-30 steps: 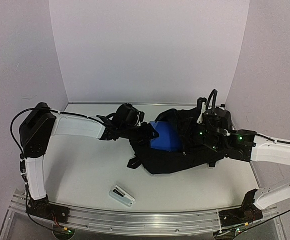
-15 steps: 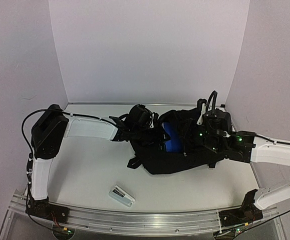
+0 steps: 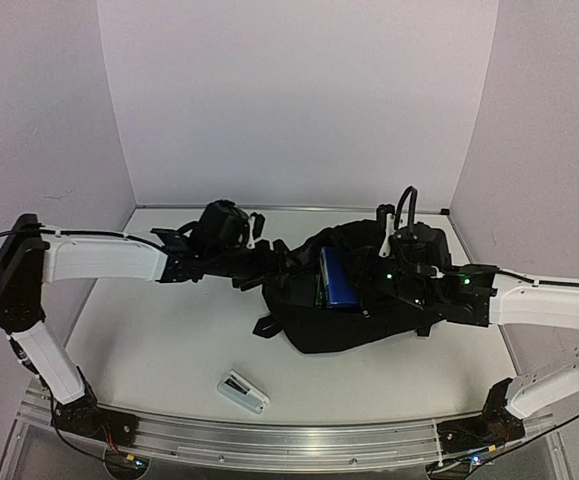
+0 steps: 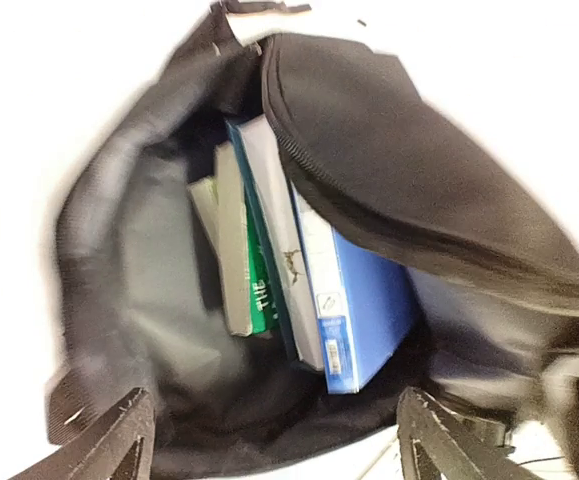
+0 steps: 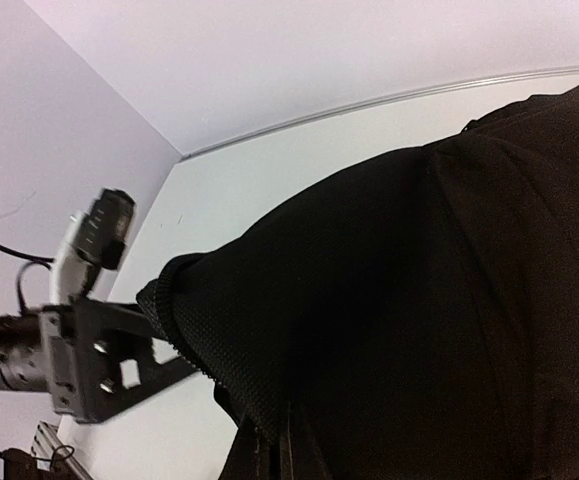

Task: Pack the student bag
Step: Place the files in the student bag, then zip the student bag at the center of the board.

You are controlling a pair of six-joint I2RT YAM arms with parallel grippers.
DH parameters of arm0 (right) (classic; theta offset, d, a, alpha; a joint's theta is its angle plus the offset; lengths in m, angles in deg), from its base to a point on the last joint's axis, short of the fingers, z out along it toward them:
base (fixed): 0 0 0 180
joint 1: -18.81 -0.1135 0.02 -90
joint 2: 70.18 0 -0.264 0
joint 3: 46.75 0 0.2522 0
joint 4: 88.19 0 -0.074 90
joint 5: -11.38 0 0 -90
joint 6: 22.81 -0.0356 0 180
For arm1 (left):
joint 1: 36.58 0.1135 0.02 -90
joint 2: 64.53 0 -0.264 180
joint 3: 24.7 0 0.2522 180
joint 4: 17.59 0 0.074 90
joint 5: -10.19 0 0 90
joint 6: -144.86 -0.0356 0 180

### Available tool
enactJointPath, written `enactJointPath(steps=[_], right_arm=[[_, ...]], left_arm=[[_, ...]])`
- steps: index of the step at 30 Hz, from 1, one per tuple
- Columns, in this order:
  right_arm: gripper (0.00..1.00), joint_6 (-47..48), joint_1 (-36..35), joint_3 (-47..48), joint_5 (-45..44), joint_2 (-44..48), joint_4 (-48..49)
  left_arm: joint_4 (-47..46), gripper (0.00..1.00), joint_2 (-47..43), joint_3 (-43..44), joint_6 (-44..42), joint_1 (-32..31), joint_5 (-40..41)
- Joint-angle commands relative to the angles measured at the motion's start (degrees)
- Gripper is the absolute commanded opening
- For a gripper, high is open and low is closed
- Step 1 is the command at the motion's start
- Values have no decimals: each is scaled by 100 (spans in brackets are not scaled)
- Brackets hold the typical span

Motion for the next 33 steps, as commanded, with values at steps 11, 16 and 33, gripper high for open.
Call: enactJointPath(steps=[11, 16, 33], right_arm=[[38, 467, -769, 994, 472, -1404, 419], [76, 463, -773, 904, 488, -1008, 340], [86, -54, 586, -97, 1431, 654, -1822]], left_arm=[[389, 95, -1361, -932, 144, 895, -290], [-107, 96, -980, -1137, 482, 902, -861], [-1620, 65, 170, -1260, 1071, 902, -1788]])
